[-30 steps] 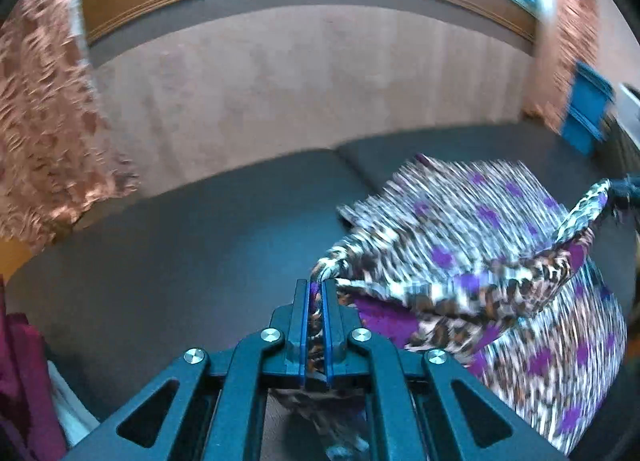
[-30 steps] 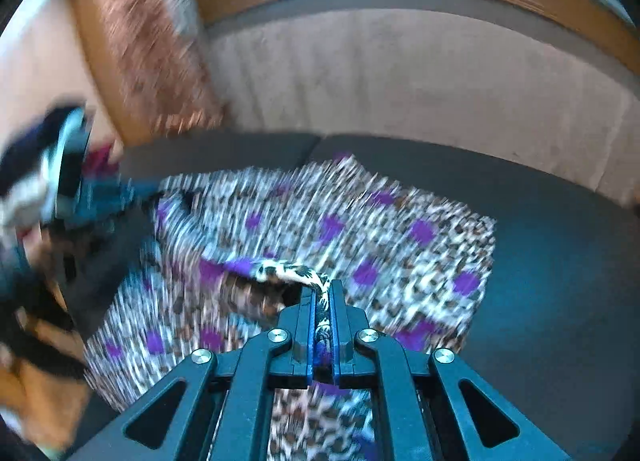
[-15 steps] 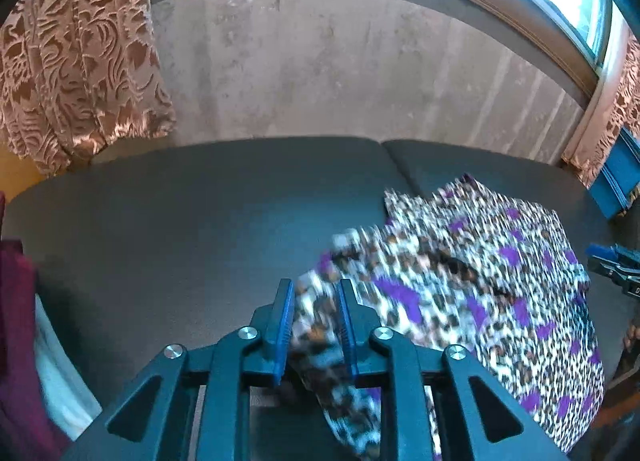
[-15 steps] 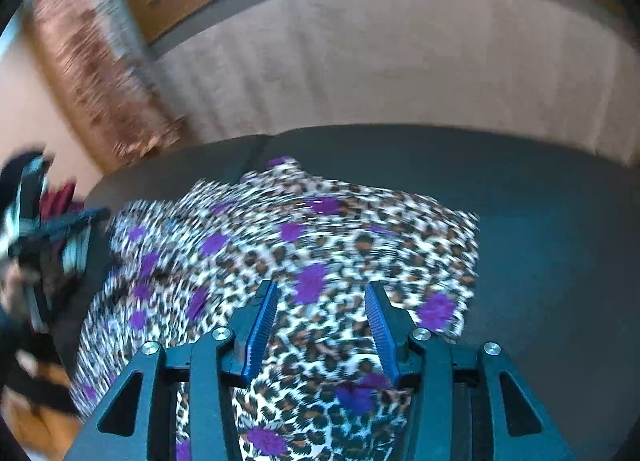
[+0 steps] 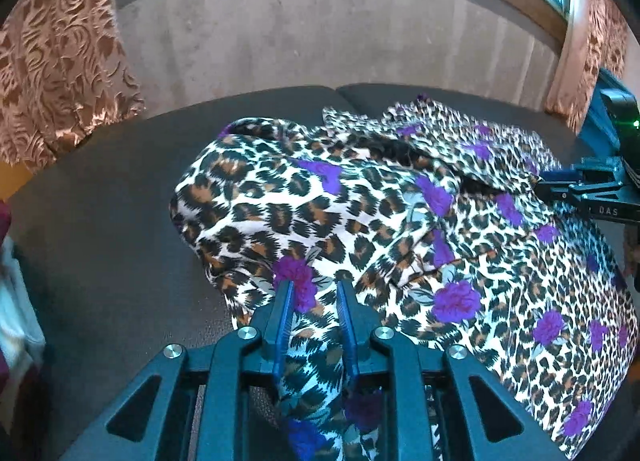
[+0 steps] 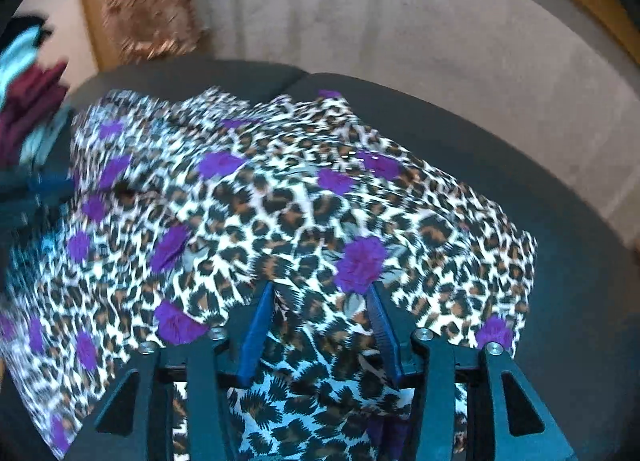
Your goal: Fold clothes
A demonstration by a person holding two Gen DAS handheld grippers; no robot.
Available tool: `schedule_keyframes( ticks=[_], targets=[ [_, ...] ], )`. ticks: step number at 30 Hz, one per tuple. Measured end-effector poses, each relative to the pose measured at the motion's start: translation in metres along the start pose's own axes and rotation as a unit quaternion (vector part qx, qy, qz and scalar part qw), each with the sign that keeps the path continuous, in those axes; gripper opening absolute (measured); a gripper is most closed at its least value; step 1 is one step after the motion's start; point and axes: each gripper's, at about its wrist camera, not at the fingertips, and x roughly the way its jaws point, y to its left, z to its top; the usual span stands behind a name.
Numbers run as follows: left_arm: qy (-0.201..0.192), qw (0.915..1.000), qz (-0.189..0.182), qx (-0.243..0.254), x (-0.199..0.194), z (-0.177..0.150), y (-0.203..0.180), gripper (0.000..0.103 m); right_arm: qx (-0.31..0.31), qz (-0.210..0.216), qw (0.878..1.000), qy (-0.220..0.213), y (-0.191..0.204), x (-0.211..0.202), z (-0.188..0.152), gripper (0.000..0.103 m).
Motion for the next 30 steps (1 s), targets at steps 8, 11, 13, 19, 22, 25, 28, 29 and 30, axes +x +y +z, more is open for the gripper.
schedule_keyframes(
  ticks=[8,11,13,19,22,25,28,29,30],
  targets=[
    [-0.001,0.9999,-0.008,-0.013,0.0,0.0,0.003,0.022,0.06,0.055,0.996,-0.021,-0.012,-0.033,0.017,0.007],
    [-0.001,0.9999,-0.008,-0.012,-0.001,0.0,0.004,0.022,0.084,0.095,0.991,-0.049,-0.016,-0.069,0.033,0.006],
    [-0.001,0.9999,-0.011,-0.013,-0.002,-0.001,0.004,0.022,0.089,0.104,0.988,-0.07,-0.024,-0.093,0.044,0.006],
    [-0.002,0.9996,-0.018,-0.022,0.0,-0.001,0.008,0.022,0.002,0.06,0.997,-0.058,-0.019,-0.09,0.039,0.071],
    [-0.001,0.9996,-0.017,-0.022,0.001,-0.001,0.007,0.022,-0.026,0.033,0.999,-0.022,-0.01,-0.054,0.014,0.07],
    [-0.001,0.9996,-0.016,-0.021,0.0,-0.001,0.006,0.022,-0.006,0.02,1.0,0.001,-0.014,-0.023,-0.001,0.07],
    [-0.003,0.9996,-0.015,-0.021,0.0,-0.001,0.006,0.022,0.034,0.016,0.999,0.012,-0.028,-0.002,-0.011,0.07],
    [-0.003,0.9996,-0.016,-0.022,0.0,-0.001,0.006,0.022,0.043,0.017,0.999,0.015,-0.032,0.001,-0.013,0.07],
    [-0.003,0.9996,-0.016,-0.022,0.001,-0.001,0.006,0.022,0.046,0.016,0.999,0.015,-0.033,0.004,-0.016,0.07]
  ],
)
